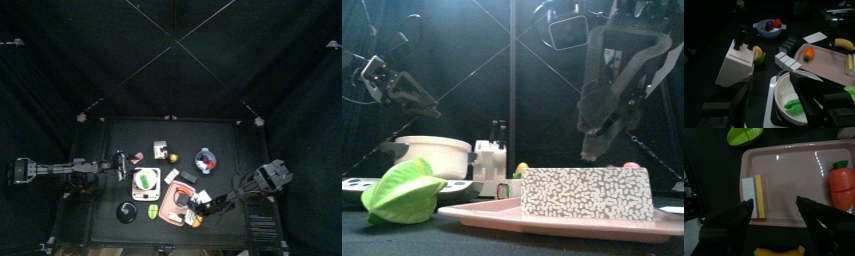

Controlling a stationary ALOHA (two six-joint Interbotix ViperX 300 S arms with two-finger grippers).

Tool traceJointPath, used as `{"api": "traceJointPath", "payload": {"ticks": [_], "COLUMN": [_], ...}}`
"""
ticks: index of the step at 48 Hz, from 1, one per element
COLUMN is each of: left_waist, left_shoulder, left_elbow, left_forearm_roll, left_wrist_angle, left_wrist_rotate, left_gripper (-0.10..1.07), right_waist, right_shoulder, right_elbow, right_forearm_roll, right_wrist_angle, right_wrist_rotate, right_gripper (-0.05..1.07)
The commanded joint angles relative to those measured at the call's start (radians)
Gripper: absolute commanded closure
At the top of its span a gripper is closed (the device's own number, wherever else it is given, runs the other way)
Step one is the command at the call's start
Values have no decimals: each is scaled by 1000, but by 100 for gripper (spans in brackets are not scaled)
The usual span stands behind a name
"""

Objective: Grab egg sushi

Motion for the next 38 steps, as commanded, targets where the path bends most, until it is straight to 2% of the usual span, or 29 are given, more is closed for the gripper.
{"api": "traceJointPath", "payload": {"ticks": [1, 9, 38], "left_waist": [-5, -5, -5], "left_shoulder": [-2, -2, -2], "left_elbow": [-12, -14, -8], "left_forearm_roll": [-2, -2, -2], "left_wrist_angle": [-6, -5, -5], "left_wrist_rotate": [0, 0, -2], "left_gripper": [4, 4, 4], "right_waist": [21, 46, 58], "right_shoulder": [29, 66, 121], "right_elbow": [-72, -114, -133], "right_forearm_roll": [-20, -23, 2], "right_wrist_angle": [37, 92, 51], "right_wrist_rotate": [-2, -2, 0], "right_gripper": [4, 4, 4]}}
